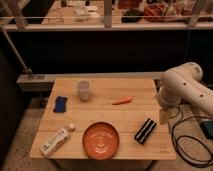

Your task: Wipe the white sponge on the table

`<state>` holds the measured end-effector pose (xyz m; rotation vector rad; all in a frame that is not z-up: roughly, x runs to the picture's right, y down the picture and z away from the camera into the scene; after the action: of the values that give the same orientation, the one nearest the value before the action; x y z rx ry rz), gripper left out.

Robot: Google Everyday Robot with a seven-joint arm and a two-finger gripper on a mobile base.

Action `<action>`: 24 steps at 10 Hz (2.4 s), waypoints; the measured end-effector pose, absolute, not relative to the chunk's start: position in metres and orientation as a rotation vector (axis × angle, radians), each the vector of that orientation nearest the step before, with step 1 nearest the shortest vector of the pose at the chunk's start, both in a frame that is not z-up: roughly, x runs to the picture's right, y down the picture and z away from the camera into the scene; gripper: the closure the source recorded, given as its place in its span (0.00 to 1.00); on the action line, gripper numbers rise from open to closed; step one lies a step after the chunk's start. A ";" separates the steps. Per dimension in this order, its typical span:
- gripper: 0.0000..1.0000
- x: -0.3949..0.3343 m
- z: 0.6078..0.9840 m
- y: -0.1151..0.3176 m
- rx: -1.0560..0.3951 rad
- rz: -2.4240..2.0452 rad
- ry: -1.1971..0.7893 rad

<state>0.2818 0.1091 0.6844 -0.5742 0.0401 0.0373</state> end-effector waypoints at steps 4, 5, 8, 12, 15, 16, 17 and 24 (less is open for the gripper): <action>0.20 0.228 0.688 0.097 -0.566 -0.053 0.027; 0.20 0.221 0.688 0.094 -0.561 -0.072 0.028; 0.20 0.198 0.687 0.089 -0.553 -0.118 0.022; 0.20 0.146 0.687 0.085 -0.538 -0.216 0.016; 0.20 0.124 0.687 0.083 -0.526 -0.268 0.015; 0.20 0.109 0.688 0.082 -0.518 -0.294 0.011; 0.20 0.095 0.688 0.081 -0.512 -0.320 0.005; 0.20 0.029 0.684 0.071 -0.475 -0.460 -0.027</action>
<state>0.0290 0.0708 0.6844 -0.4752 -0.0275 -0.4598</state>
